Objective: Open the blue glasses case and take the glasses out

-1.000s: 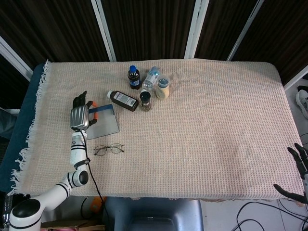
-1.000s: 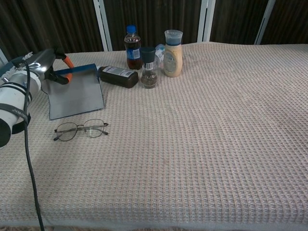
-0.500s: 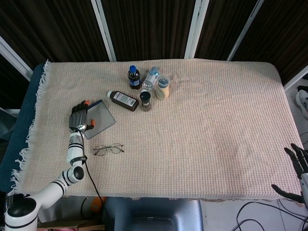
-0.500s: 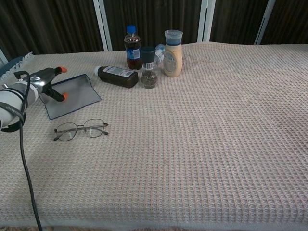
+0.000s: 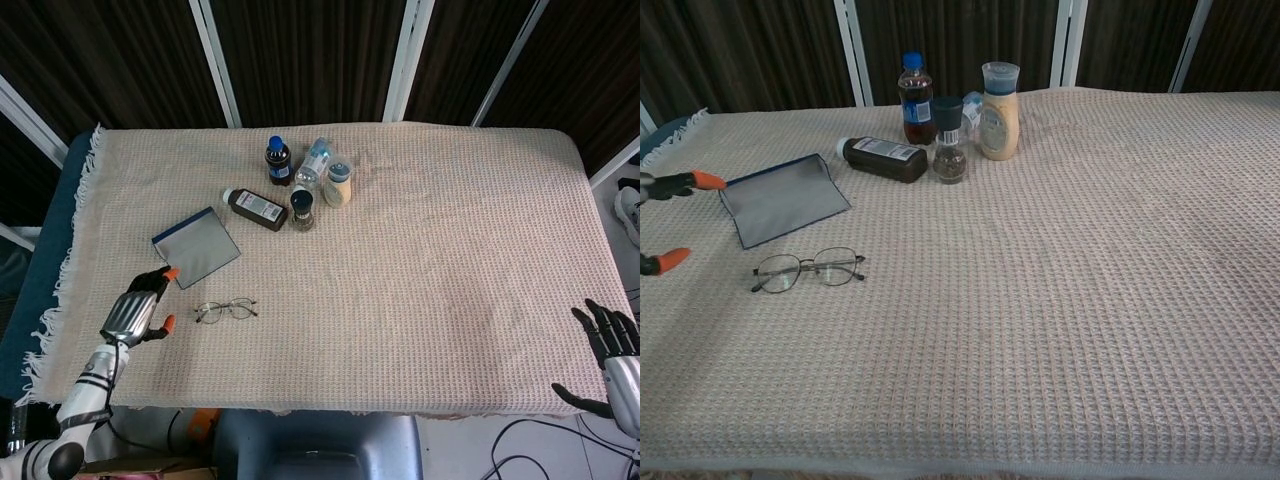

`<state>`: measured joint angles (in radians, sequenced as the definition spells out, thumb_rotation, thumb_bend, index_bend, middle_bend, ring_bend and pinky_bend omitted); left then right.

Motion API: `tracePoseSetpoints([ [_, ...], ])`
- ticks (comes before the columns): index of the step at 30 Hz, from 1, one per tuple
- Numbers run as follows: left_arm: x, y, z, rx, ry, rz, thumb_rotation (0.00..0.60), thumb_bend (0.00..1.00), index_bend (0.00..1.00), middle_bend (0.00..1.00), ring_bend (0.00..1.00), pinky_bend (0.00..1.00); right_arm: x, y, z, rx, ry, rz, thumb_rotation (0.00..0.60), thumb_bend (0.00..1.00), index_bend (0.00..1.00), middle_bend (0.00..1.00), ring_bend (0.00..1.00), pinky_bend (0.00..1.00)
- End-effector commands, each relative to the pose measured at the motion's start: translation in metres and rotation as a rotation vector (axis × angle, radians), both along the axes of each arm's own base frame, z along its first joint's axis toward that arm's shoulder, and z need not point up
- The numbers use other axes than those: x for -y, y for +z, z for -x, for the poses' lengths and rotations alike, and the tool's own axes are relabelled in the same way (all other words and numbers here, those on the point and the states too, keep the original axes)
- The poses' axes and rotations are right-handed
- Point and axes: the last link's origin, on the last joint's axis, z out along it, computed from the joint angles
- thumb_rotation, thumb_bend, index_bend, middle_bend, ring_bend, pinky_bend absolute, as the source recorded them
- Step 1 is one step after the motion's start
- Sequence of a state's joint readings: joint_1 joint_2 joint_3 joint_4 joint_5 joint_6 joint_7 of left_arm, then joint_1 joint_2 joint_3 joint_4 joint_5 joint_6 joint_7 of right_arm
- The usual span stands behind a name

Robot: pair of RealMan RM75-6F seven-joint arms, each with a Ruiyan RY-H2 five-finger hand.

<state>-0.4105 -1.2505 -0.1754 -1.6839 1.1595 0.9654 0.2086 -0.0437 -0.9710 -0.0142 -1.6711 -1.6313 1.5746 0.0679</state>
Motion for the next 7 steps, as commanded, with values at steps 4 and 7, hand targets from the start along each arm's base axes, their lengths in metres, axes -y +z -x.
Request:
tracePoseSetpoints([
  [4,0.112,0.040,0.035,0.011,-0.162,-0.241,0.600,0.43,0.00,0.00,0.00,0.00,0.008,-0.014,-0.004,-0.015,0.001,-0.041,0.600,0.10,0.00,0.00,0.00,0.00],
  [7,0.114,0.043,0.041,-0.010,-0.155,-0.288,0.600,0.43,0.00,0.00,0.00,0.00,0.008,-0.018,-0.004,-0.031,0.001,-0.050,0.600,0.10,0.00,0.00,0.00,0.00],
])
